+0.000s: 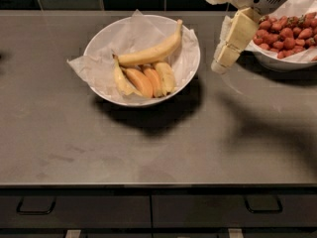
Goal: Pick banana from white bowl
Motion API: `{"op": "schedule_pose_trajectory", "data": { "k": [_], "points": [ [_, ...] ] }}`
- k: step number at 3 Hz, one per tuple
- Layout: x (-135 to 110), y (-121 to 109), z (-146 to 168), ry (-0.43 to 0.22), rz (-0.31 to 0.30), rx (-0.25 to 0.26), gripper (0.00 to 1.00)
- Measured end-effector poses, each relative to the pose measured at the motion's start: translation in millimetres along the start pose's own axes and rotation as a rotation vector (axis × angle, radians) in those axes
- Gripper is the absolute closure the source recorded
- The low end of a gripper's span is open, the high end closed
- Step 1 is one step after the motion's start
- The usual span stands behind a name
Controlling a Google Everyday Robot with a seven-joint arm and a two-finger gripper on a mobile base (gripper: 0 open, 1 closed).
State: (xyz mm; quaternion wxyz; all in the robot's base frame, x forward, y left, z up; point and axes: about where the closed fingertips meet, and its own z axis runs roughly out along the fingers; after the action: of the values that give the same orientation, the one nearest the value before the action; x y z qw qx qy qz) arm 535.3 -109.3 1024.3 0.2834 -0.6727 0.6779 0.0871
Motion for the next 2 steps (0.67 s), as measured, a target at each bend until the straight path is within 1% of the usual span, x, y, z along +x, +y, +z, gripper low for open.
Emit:
{"op": "schedule_pose_trajectory", "data": {
  "k": [1, 2],
  "points": [
    [-18, -19, 22, -0.054, -0.042, -0.025, 0.0],
    [-39, -36, 51, -0.109, -0.081, -0.078, 0.0]
  ]
}}
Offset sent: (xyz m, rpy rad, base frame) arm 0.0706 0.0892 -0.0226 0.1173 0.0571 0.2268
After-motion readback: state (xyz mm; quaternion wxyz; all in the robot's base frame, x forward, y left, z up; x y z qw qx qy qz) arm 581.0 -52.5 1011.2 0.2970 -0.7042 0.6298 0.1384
